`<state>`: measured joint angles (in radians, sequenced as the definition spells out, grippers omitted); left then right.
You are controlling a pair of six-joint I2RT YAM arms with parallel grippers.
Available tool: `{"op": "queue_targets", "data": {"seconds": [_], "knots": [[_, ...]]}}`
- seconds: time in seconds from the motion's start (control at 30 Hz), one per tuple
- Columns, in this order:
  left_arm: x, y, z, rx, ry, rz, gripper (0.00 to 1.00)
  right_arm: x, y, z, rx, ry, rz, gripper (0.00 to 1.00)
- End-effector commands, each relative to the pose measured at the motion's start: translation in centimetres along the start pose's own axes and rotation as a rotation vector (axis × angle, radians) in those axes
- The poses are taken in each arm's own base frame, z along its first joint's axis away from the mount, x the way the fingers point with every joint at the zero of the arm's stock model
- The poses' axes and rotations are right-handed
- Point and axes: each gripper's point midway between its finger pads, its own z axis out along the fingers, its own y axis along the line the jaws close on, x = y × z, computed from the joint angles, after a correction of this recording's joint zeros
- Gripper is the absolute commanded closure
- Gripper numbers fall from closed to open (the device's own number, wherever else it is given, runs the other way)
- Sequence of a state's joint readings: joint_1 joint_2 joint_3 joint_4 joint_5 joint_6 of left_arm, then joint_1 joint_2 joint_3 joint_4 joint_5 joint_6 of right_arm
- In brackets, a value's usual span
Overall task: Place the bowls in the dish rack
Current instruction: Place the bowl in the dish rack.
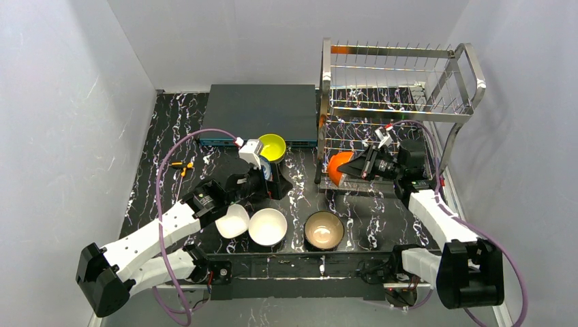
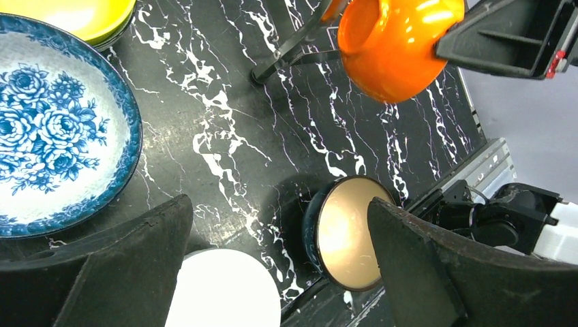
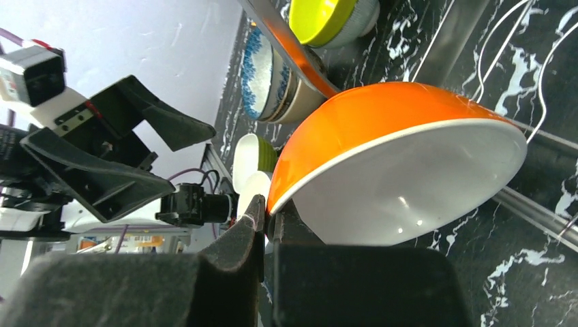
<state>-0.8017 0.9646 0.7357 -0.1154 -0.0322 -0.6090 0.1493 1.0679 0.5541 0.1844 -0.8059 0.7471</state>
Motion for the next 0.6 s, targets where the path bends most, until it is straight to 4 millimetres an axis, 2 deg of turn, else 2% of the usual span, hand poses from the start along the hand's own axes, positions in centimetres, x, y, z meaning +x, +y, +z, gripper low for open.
{"op": "queue_targets", "data": {"seconds": [0.0, 0.17, 0.4, 0.57], "knots": [[-0.5, -1.5, -0.7, 0.071, 0.01, 0.003, 0.02, -2.6, 1.5, -0.8, -0.143, -0.031, -0.129, 0.99], [-0.1, -1.5, -0.9, 0.073, 0.028, 0.004, 0.02, -4.1, 0.0, -0.3, -0.161, 0.015, -0.143, 0.99], [0.5, -1.3, -0.8, 0.075, 0.05, 0.008, 0.02, -7.5, -0.6, 1.5, -0.184, -0.033, -0.105, 0.99], [0.4, -3.2, -1.0, 0.182, 0.056, 0.03, 0.02, -9.6, -1.8, 2.7, -0.151, -0.051, -0.091, 0.99]]}}
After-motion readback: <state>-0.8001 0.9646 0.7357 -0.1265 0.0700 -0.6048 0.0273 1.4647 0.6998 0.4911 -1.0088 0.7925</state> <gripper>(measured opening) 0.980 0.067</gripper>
